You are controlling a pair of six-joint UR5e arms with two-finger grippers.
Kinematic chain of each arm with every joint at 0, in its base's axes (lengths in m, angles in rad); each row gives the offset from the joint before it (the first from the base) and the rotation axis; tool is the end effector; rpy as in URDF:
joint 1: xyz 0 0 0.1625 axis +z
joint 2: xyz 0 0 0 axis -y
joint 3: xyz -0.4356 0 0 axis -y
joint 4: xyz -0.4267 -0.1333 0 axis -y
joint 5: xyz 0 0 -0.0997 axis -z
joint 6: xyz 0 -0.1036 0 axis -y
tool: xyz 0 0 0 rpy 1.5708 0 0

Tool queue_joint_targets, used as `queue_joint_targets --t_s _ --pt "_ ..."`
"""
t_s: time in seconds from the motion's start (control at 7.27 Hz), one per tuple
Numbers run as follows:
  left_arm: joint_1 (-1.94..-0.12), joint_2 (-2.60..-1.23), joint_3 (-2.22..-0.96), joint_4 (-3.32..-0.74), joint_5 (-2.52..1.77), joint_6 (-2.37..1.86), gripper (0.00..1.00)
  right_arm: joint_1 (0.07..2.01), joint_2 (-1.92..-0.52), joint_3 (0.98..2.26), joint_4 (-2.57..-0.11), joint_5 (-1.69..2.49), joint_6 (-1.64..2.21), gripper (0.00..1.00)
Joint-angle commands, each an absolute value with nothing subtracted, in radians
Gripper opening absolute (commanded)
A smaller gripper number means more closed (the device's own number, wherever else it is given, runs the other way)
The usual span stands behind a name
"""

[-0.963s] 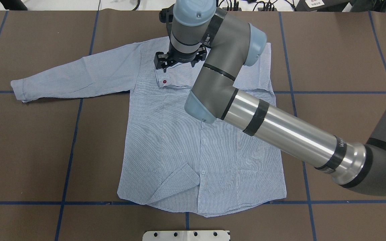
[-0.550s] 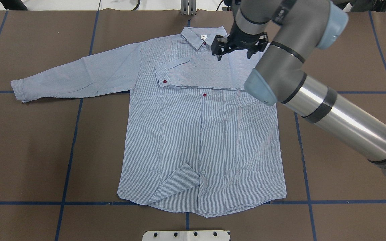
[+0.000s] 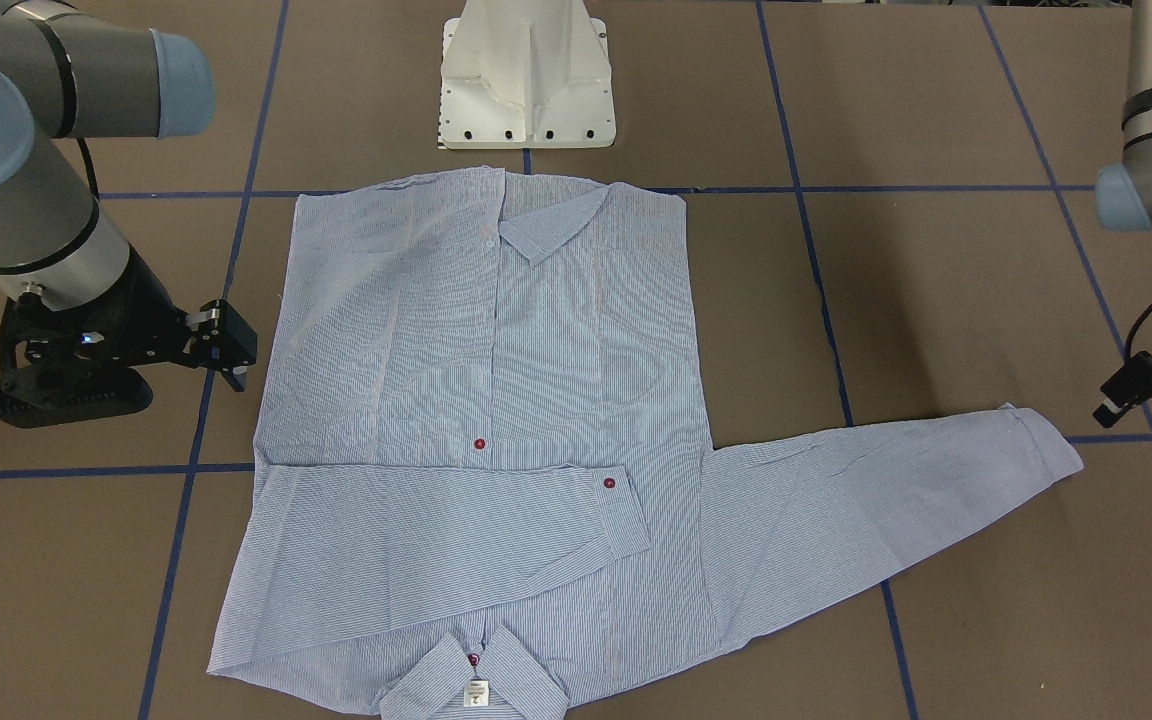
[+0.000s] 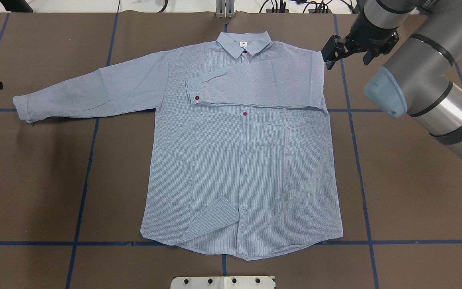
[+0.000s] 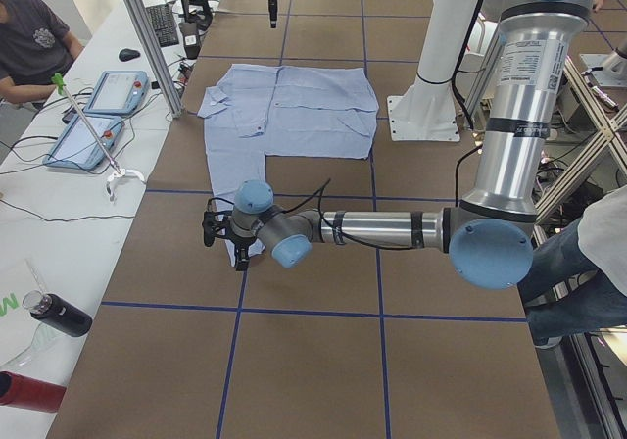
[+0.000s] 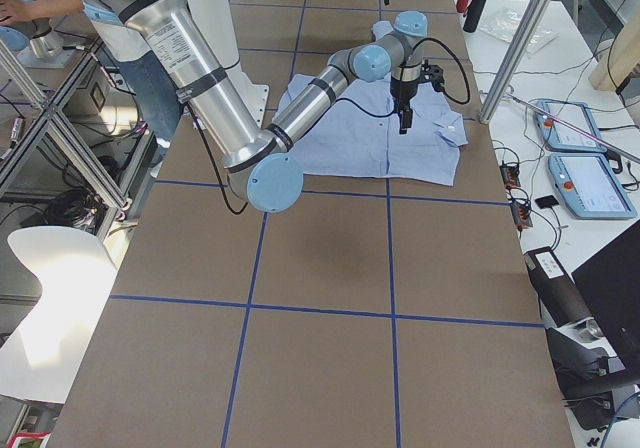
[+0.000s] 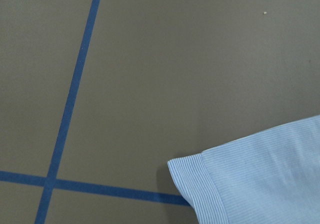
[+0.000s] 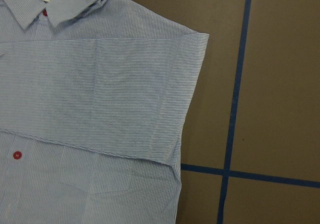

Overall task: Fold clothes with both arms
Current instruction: 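Release the sleeve and raise the right gripper back toward its side, then lower the left gripper and grasp the cuff of the other sleeve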

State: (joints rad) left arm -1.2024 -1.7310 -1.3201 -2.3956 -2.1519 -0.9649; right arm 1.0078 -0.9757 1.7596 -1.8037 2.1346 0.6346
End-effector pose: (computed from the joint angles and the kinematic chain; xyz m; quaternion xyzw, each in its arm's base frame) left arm 0.1543 -0.6120 0.6286 0.1049 0.4228 -0.1645 0.8850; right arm -0.2955 -0.6142 0.2444 0.0649 -0.3684 -0.0425 0.9264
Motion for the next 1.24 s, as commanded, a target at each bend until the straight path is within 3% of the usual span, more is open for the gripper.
queue_joint_targets --t_s 0.0,0.55,1.1 --pt "-1.172 -1.793 -1.211 -2.469 -2.125 -1.044 0.94 1.016 -0.985 1.779 -1.829 2.143 0.624 1.00" --pt "-1.134 -1.812 -1.177 -2.488 -2.126 -1.090 0.76 1.012 -0.983 1.775 -1.827 2.145 0.624 1.00" --pt "-1.095 -1.795 -1.175 -2.490 -2.132 -1.129 0.72 1.011 -0.974 1.782 -1.829 2.144 0.635 1.00"
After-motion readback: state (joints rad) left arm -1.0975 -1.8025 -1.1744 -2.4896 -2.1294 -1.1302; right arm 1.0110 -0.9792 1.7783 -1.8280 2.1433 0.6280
